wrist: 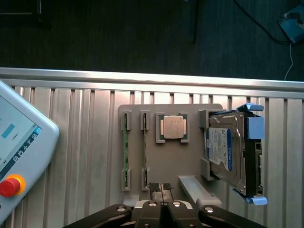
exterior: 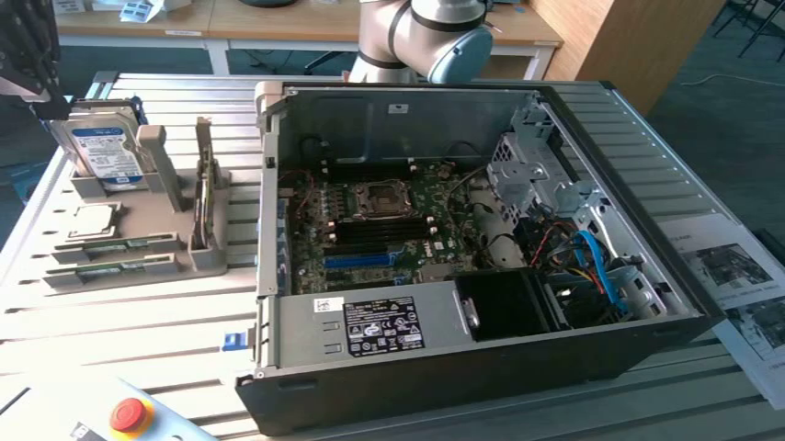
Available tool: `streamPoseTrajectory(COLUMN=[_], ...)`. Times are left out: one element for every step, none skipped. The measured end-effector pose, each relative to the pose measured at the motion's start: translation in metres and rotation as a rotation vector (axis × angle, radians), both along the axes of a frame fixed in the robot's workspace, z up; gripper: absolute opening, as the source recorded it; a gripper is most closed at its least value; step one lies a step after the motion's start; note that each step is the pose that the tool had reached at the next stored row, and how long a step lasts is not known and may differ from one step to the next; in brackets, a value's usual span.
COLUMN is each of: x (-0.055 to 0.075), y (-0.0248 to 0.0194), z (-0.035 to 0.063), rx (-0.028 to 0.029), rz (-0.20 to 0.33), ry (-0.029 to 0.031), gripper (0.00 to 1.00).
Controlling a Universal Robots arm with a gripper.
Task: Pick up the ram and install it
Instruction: 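Pick up the ram and move it above insertion slot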
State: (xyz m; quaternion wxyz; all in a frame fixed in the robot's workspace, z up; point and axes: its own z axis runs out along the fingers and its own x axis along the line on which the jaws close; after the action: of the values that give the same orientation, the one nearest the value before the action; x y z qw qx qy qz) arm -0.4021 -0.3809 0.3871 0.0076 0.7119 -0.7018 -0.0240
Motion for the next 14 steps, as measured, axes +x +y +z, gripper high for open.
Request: streamPoseTrajectory(x=[0.0,0.0,0.0,0.0,0.0,0.0,0.0,0.0,0.0,0.0,0.0,0.0,0.0,0.0], y=[0.0,0.0,0.0,0.0,0.0,0.0,0.0,0.0,0.0,0.0,0.0,0.0,0.0,0.0], z=[-0.0009,-0.002,-0.0029,-0.0038,-0.0048,-0.0056,-0.0064,-0.0067,-0.0068,-0.0067,-0.0068,-0.0069,-0.0069,-0.0069], rx=[0.0001,0.0001,-0.0001,-0.0001,-0.0001,-0.0001,-0.0001,-0.0002,-0.0002,-0.0003,-0.0002,-0.0001,-0.0001,-0.0001], rz=[0.0,0.0,0.0,0.0,0.0,0.0,0.0,0.0,0.0,0.0,0.0,0.0,0.0,0.0], ry=[-0.0003,-0.0002,0.0,0.0001,0.0001,0.0,0.0001,0.0002,0.0002,0.0003,0.0002,0.0001,0.0001,0.0], gripper=[0.1,0.1,0.1,0.1,0.1,0.1,0.1,0.1,0.1,0.1,0.1,0.1,0.1,0.1])
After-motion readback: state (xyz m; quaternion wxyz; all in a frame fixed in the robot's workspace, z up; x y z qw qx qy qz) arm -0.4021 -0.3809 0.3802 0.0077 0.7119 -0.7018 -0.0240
